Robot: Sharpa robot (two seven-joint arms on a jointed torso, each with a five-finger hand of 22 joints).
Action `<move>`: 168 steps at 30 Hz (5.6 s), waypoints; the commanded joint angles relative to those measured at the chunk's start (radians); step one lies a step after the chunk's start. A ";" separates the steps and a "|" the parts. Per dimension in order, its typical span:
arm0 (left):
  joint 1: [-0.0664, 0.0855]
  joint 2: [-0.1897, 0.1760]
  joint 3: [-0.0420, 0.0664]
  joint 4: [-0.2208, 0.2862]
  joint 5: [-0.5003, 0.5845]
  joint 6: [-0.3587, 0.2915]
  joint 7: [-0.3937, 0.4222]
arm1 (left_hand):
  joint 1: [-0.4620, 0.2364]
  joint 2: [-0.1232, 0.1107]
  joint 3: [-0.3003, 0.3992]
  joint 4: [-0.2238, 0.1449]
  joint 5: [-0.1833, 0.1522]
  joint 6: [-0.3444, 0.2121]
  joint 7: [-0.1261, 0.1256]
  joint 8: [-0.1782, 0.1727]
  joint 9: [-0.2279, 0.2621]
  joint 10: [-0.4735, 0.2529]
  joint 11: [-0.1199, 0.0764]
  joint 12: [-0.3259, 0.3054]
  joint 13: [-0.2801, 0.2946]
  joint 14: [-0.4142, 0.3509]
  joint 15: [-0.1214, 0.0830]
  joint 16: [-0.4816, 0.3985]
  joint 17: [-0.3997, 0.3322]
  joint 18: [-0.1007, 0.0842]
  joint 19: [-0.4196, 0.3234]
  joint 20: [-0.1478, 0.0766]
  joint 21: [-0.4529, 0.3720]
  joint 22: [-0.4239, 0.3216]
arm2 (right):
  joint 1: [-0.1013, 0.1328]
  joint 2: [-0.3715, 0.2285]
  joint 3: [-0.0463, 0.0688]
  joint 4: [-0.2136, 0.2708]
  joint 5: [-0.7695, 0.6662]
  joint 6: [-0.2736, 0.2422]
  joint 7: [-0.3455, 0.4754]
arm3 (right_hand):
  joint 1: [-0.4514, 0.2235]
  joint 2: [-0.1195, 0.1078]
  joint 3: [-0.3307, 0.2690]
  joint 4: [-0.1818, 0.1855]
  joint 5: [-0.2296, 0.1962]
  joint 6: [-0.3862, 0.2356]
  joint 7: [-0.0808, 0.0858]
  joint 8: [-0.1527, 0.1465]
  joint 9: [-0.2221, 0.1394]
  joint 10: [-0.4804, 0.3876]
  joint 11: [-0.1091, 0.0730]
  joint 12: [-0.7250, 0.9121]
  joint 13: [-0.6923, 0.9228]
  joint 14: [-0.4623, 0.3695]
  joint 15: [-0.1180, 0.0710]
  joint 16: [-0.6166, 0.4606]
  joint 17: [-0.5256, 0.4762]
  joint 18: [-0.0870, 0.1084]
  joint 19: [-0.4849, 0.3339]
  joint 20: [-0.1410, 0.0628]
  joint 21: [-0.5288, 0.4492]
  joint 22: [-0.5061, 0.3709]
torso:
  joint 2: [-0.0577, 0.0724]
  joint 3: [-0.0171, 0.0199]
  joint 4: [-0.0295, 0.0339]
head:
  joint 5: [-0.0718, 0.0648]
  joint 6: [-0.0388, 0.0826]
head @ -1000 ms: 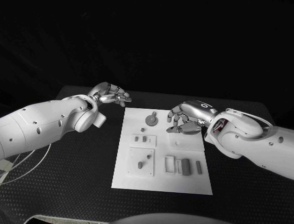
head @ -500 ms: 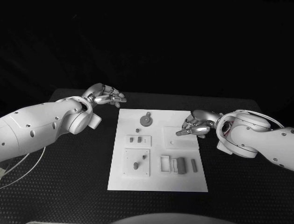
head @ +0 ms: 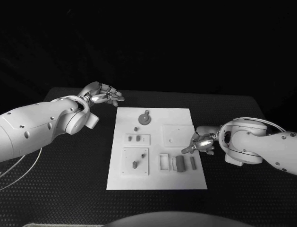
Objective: Assemble the parts on the task board
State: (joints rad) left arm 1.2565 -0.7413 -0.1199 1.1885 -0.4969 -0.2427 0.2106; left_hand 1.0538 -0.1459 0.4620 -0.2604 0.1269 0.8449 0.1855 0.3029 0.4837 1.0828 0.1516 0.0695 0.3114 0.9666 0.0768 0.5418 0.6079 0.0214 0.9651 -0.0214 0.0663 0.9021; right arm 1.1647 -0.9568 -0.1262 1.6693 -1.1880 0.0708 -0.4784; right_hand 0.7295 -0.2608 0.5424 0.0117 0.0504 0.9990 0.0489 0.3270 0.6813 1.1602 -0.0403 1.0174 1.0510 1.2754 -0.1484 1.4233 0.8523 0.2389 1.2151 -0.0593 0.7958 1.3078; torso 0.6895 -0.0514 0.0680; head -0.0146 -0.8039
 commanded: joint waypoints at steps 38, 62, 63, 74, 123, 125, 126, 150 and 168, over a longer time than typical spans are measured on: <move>0.002 -0.002 0.000 0.014 0.004 0.005 0.002 | -0.027 -0.008 -0.001 0.018 -0.004 0.003 -0.004 0.005 -0.002 -0.001 -0.004 0.001 -0.001 0.007 0.003 -0.013 0.009 -0.006 -0.003 0.002 0.005 -0.002 | -0.052 0.128 -0.054 -0.091 -0.071 0.019 -0.030 | -0.012 0.060 -0.022 0.024 -0.002 0.043 0.014 -0.020 0.002 0.029 -0.009 -0.011 -0.006 0.003 -0.007 0.009 0.007 0.023 -0.015 -0.004 0.030 0.022 | 0.001 0.0001 0.0036 | -0.003 -0.018; 0.002 -0.007 0.000 0.018 0.004 0.006 -0.004 | -0.028 -0.008 0.000 0.021 -0.004 0.003 -0.004 0.005 -0.002 0.000 -0.004 0.002 -0.001 0.008 0.003 -0.014 0.011 -0.006 -0.003 0.002 0.006 -0.002 | -0.063 0.121 -0.054 -0.075 -0.040 -0.036 -0.028 | 0.105 0.274 0.013 -0.281 -0.002 0.072 0.013 -0.038 0.006 0.043 -0.009 -0.009 0.000 0.006 -0.006 0.011 0.008 0.023 -0.021 0.014 0.050 0.018 | 0.000 -0.0013 0.0023 | 0.006 -0.023; 0.002 -0.007 0.000 0.018 0.004 0.005 -0.004 | -0.028 -0.008 0.000 0.021 -0.004 0.003 -0.004 0.005 -0.002 0.000 -0.004 0.002 -0.001 0.008 0.003 -0.014 0.011 -0.006 -0.003 0.002 0.006 -0.002 | -0.063 0.118 -0.054 -0.073 -0.028 -0.036 -0.026 | 0.099 0.276 0.019 -0.288 -0.002 0.075 0.013 -0.039 0.006 0.044 -0.010 -0.009 0.000 0.007 -0.006 0.012 0.008 0.023 -0.019 0.016 0.051 0.018 | 0.000 -0.0013 0.0025 | 0.006 -0.023; 0.002 -0.006 0.000 0.016 0.003 0.009 -0.010 | -0.029 -0.008 0.001 0.023 -0.004 0.002 -0.004 0.005 -0.003 -0.001 -0.004 0.001 -0.001 0.008 0.003 -0.016 0.012 -0.006 -0.004 0.002 0.006 -0.002 | -0.007 0.090 -0.043 -0.060 0.128 -0.047 -0.029 | 0.100 0.285 0.042 -0.302 -0.002 0.083 0.011 -0.040 0.007 0.050 -0.011 -0.007 0.001 0.009 -0.007 0.014 0.008 0.023 -0.017 0.016 0.054 0.018 | -0.001 -0.0020 0.0024 | 0.007 -0.024; 0.002 -0.006 0.000 0.021 0.003 0.013 -0.018 | -0.027 -0.005 0.003 0.025 -0.005 0.004 -0.005 0.006 -0.003 -0.001 -0.004 0.001 -0.001 0.009 0.003 -0.019 0.017 -0.006 -0.004 0.002 0.006 -0.003 | -0.013 0.215 -0.070 -0.124 0.253 -0.060 -0.056 | 0.014 0.266 0.050 -0.271 -0.003 0.095 0.010 -0.054 0.003 0.054 -0.012 -0.013 0.003 0.008 -0.007 0.014 0.005 0.023 -0.017 0.021 0.057 0.016 | 0.000 -0.0002 0.0014 | 0.026 -0.039; 0.002 -0.006 0.000 0.021 0.003 0.014 -0.018 | -0.027 -0.005 0.003 0.026 -0.005 0.004 -0.005 0.006 -0.003 -0.001 -0.004 0.001 -0.001 0.009 0.003 -0.019 0.017 -0.006 -0.004 0.002 0.006 -0.003 | -0.016 0.217 -0.070 -0.126 0.253 -0.064 -0.056 | 0.013 0.265 0.051 -0.271 -0.003 0.095 0.010 -0.054 0.003 0.054 -0.012 -0.013 0.003 0.008 -0.007 0.014 0.005 0.023 -0.017 0.021 0.057 0.016 | 0.000 -0.0003 0.0017 | 0.027 -0.041; 0.002 -0.006 0.000 0.022 0.003 0.014 -0.018 | -0.027 -0.005 0.003 0.026 -0.005 0.004 -0.005 0.006 -0.003 -0.001 -0.004 0.001 -0.001 0.009 0.003 -0.019 0.017 -0.006 -0.004 0.002 0.006 -0.003 | -0.018 0.218 -0.070 -0.127 0.253 -0.066 -0.056 | 0.013 0.265 0.051 -0.270 -0.003 0.095 0.010 -0.054 0.003 0.054 -0.012 -0.013 0.003 0.008 -0.007 0.014 0.005 0.023 -0.017 0.021 0.057 0.016 | 0.000 -0.0003 0.0018 | 0.027 -0.041; 0.002 -0.010 0.000 0.025 0.003 0.014 -0.021 | -0.028 -0.005 0.003 0.027 -0.005 0.003 -0.005 0.006 -0.003 -0.001 -0.003 0.001 -0.001 0.009 0.003 -0.021 0.019 -0.006 -0.005 0.002 0.006 -0.003 | -0.032 0.231 -0.070 -0.138 0.251 -0.071 -0.052 | -0.009 0.251 0.056 -0.258 -0.003 0.094 0.011 -0.059 0.003 0.053 -0.012 -0.015 0.003 0.008 -0.007 0.014 0.004 0.023 -0.017 0.018 0.055 0.015 | 0.000 -0.0010 0.0015 | 0.031 -0.042; 0.002 -0.011 0.000 0.024 0.003 0.015 -0.022 | -0.028 -0.004 0.003 0.028 -0.005 0.003 -0.005 0.006 -0.003 -0.001 -0.003 0.001 -0.001 0.009 0.003 -0.022 0.020 -0.006 -0.005 0.002 0.006 -0.003 | -0.035 0.229 -0.070 -0.136 0.234 -0.131 -0.039 | -0.013 0.245 0.061 -0.256 -0.002 0.093 0.011 -0.061 0.003 0.052 -0.012 -0.016 0.004 0.007 -0.008 0.013 0.003 0.023 -0.016 0.017 0.055 0.015 | 0.000 0.0005 0.0011 | 0.030 -0.041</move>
State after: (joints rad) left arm 1.2567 -0.7538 -0.1204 1.2110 -0.4965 -0.2391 0.1840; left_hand 1.0315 -0.1526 0.4674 -0.2381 0.1269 0.8449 0.1855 0.3029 0.4817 1.0828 0.1516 0.0695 0.3116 0.9701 0.0803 0.5264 0.6263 0.0208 0.9651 -0.0214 0.0663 0.9009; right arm 1.1341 -0.7272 -0.1929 1.5354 -0.9353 -0.0393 -0.5141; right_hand 0.7210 -0.0161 0.5045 -0.1517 0.0454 1.0815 0.0535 0.2732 0.6849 1.2065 -0.0516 1.0059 1.0530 1.2838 -0.1503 1.4348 0.8565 0.2357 1.1971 -0.0439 0.8498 1.3074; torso 0.6897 -0.0509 0.0691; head 0.0155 -0.8444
